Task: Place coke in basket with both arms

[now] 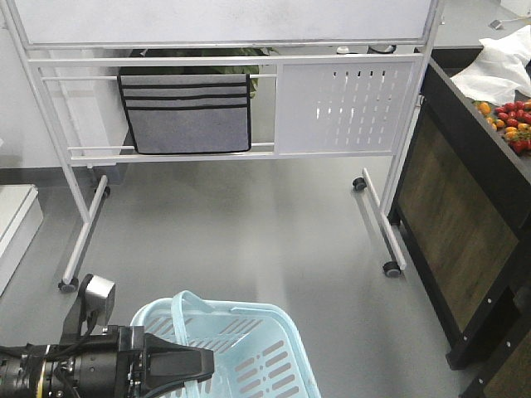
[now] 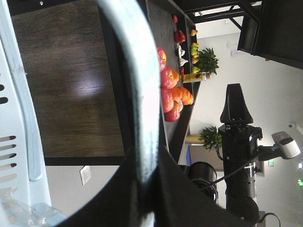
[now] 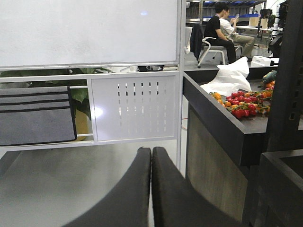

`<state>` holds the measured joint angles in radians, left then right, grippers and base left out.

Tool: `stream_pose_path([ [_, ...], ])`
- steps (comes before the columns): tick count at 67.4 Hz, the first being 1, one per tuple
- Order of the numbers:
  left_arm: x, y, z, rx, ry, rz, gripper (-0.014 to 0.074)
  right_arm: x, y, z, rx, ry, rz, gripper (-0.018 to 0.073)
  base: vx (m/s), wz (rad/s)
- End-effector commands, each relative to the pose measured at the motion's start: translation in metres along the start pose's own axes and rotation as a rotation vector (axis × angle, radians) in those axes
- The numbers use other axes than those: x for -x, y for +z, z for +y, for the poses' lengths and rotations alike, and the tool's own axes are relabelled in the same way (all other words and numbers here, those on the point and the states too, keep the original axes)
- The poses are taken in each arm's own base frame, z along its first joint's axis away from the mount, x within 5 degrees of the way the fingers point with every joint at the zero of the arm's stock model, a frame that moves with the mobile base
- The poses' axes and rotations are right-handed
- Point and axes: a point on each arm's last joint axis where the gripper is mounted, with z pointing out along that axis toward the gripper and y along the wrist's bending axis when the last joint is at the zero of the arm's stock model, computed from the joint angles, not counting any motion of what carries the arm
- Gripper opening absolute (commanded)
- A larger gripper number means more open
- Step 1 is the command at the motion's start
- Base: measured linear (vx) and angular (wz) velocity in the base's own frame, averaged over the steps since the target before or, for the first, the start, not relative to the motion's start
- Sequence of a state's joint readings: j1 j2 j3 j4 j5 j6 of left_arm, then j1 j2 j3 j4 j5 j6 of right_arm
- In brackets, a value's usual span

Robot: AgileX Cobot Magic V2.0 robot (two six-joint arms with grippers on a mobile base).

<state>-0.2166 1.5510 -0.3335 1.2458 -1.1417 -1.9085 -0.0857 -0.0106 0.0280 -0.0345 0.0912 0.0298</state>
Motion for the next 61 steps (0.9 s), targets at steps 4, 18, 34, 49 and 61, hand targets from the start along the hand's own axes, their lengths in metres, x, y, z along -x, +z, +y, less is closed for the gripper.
stream_pose_path([
  [4, -0.0019, -0.0045, -0.0298, -0.254, 0.036, 0.027, -0.0006, 0.0045, -0.0009, 0.0001, 0.0, -0.012, -0.075, -0.001, 0.1, 0.01],
  [18, -0.0019, -0.0045, -0.0298, -0.254, 0.036, 0.027, -0.0006, 0.0045, -0.0009, 0.0001, 0.0, -0.012, -0.075, -0.001, 0.1, 0.0],
  [34, -0.0019, -0.0045, -0.0298, -0.254, 0.036, 0.027, -0.0006, 0.0045, -0.0009, 0.0001, 0.0, -0.012, -0.075, -0.001, 0.12, -0.01],
  [49, -0.0019, -0.0045, -0.0298, -0.254, 0.036, 0.027, -0.0006, 0.0045, -0.0009, 0.0001, 0.0, -0.012, -0.075, -0.001, 0.14, -0.01],
  [61, -0.0019, -0.0045, -0.0298, -0.254, 0.036, 0.027, -0.0006, 0.0045, -0.0009, 0.0001, 0.0, -0.012, -0.075, -0.001, 0.15, -0.01],
])
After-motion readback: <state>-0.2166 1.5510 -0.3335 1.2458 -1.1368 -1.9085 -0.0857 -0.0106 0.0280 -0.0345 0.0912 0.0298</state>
